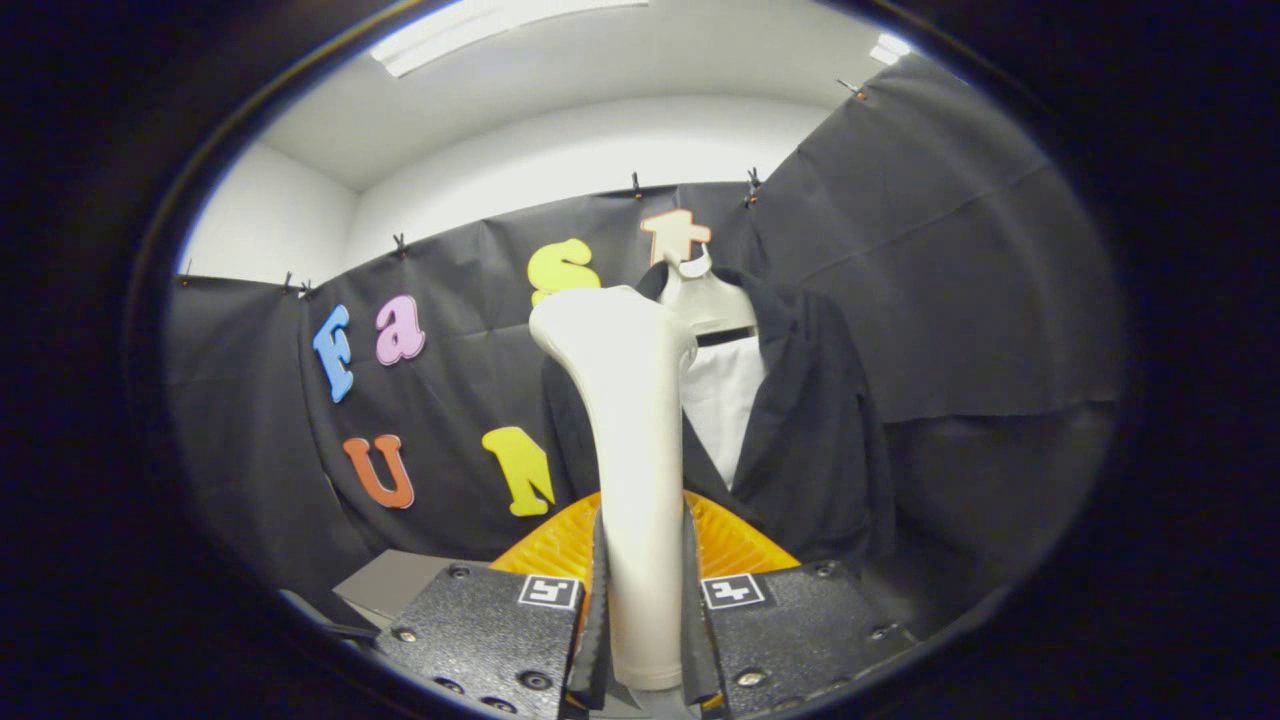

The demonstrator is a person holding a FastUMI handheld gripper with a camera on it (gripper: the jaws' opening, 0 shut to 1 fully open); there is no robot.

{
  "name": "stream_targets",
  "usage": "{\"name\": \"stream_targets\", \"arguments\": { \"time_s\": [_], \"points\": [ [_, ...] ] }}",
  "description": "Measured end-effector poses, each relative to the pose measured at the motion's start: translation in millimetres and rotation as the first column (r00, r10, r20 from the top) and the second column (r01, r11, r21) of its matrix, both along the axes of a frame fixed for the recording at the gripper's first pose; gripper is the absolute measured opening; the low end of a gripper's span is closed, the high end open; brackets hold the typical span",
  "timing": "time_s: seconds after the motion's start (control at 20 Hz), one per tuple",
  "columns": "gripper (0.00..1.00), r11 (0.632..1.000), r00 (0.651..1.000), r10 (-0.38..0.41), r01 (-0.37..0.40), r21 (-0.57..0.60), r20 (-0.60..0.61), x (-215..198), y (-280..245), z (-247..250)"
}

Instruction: Iron the clothes twice with a garment steamer, once on the left side and once on the right side.

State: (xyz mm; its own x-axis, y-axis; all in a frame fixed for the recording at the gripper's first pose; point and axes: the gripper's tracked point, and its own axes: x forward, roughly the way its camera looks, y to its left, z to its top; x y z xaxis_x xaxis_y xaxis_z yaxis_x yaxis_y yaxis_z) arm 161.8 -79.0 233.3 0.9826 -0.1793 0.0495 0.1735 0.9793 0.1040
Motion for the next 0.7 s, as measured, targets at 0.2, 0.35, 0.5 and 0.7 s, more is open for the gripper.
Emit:
{"name": "stream_targets", "arguments": {
  "time_s": [0.2, 0.35, 0.5, 0.7],
  "points": [
    [0.31, 0.994, 0.996, -0.063, 0.068, -0.086, 0.057, 10, -16, 12],
    [0.31, 0.990, 0.993, -0.083, 0.092, -0.111, 0.078, 27, -18, 15],
    [0.31, 0.984, 0.989, -0.093, 0.109, -0.143, 0.111, 47, -17, 23],
    [0.31, 0.976, 0.987, -0.115, 0.133, -0.171, 0.111, 79, -13, 18]
  ]
}}
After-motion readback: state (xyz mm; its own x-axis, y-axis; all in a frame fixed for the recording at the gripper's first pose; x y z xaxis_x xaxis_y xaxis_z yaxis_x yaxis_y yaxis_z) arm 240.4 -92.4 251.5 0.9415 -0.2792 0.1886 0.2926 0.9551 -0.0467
